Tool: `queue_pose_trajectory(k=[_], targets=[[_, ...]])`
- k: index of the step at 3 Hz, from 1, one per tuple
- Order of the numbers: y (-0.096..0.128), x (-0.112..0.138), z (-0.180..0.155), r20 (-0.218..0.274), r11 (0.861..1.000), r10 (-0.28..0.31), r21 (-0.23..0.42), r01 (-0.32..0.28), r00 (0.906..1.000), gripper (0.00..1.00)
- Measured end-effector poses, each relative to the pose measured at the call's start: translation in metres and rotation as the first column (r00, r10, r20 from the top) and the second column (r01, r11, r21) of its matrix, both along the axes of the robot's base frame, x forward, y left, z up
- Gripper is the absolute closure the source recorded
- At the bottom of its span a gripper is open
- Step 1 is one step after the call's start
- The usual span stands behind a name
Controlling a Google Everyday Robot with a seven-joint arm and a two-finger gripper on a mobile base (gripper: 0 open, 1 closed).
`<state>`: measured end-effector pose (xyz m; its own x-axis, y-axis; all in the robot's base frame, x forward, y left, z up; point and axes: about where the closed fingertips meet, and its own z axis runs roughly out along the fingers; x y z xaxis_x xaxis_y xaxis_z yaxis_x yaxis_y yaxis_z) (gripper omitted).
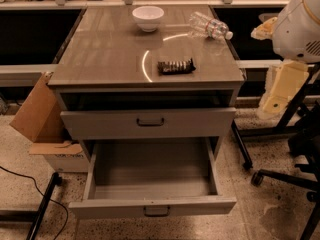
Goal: Place rxbar chocolate into middle drawer
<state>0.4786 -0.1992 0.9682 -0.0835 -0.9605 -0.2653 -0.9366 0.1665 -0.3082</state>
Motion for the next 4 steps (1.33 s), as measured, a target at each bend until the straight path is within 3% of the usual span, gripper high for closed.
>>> queue_pose_trajectory(k=[1,2,3,4], targets=[[0.0,0.0,0.0,0.0,1.0,0.0,0.0,0.0,1.0,0.0],[0.011,0.019,-0.009,0.006,0.998,0.052,0.024,-0.052,0.9986,0.0],[0.034,0.053,-0.02,0.015,0.986,0.153,0.059,-0.154,0.9881,0.0],[0.066,0.091,-0.03,0.04,0.958,0.265,0.1,-0.268,0.9634,0.0]])
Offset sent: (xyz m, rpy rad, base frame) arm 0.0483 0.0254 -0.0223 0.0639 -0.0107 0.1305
